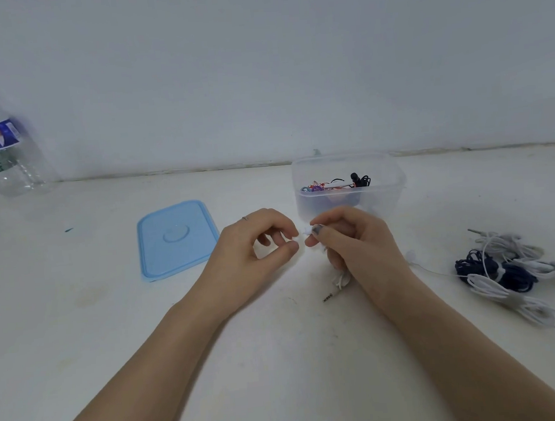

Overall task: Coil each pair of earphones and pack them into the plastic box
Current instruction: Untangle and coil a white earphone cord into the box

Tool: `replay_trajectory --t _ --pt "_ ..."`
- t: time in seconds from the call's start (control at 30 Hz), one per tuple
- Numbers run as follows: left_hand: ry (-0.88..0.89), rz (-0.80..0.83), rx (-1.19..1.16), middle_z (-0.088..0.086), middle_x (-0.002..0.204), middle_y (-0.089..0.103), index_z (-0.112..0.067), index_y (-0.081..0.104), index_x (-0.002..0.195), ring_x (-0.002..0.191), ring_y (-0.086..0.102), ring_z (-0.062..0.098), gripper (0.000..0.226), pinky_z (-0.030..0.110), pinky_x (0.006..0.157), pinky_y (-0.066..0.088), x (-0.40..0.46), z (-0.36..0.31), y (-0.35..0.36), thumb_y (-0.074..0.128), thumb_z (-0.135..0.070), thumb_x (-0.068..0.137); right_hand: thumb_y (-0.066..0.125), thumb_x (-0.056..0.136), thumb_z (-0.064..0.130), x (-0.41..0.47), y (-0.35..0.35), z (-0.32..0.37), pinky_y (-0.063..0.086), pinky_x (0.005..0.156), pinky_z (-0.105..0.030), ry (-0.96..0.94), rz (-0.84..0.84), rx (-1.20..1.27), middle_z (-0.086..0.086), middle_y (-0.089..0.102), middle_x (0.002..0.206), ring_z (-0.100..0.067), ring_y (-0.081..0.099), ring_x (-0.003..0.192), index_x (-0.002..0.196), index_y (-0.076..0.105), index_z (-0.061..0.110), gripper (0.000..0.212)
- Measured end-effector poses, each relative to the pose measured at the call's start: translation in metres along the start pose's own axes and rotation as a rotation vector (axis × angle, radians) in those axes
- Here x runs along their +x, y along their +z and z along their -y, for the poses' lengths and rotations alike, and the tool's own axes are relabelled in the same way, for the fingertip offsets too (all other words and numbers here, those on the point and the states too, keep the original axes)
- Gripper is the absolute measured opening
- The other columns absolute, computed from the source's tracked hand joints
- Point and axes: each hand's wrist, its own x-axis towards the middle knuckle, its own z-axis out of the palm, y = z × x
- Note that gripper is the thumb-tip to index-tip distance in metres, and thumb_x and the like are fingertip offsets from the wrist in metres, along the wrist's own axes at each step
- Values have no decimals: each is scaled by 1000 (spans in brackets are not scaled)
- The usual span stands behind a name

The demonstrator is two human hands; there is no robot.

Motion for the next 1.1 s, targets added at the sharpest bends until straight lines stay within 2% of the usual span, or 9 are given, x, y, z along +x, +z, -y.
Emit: replay_trajectory --t 0.23,0.37,0.53,0.67,0.8,1.0,1.1 --pt "-4 2 -11 -16 84 65 -21 65 87 82 61 11 12 27 80 48 -1 -3 3 74 -13 90 65 93 8 0 0 0 38 42 -21 -18 34 -6 -5 75 75 -12 42 45 93 69 6 4" --pt "0 -14 -5 -17 82 65 -21 66 89 83 62 10 11 22 79 47 -1 -3 3 73 -13 91 64 92 6 0 -1 -2 37 41 -21 -23 37 -17 -4 72 70 -12 42 45 92 71 7 7" --pt "-28 -11 -44 -17 89 72 -22 71 96 95 68 11 7 18 84 48 -2 -2 2 74 -18 92 63 93 6 1 -2 -1 38 42 -23 -12 66 -7 -4 69 69 -12 43 46 92 73 7 11" --pt "15 -15 -13 -15 93 73 -20 73 95 96 70 11 4 21 86 49 -1 -4 2 75 -18 92 61 93 3 3 -4 0 37 47 -21 15 88 35 -2 65 66 -14 41 46 94 71 4 11" --pt "83 -24 27 -12 94 74 -18 76 96 93 71 11 7 21 88 49 -1 -4 3 76 -13 91 58 93 0 3 -5 2 37 49 -24 39 117 82 -3 61 64 -15 39 45 85 66 7 13" --pt "95 -30 5 -14 91 73 -18 77 94 91 70 10 7 15 87 44 -1 -5 4 77 -13 90 56 91 -2 5 -8 6 33 52 -26 83 175 140 -5 56 63 -15 34 45 83 66 6 15" --pt "78 -28 -34 -13 92 73 -19 76 95 93 70 13 6 21 89 47 -1 -5 7 76 -14 91 56 91 -1 5 -8 5 34 53 -27 92 179 151 -5 56 63 -14 33 45 82 66 6 16"
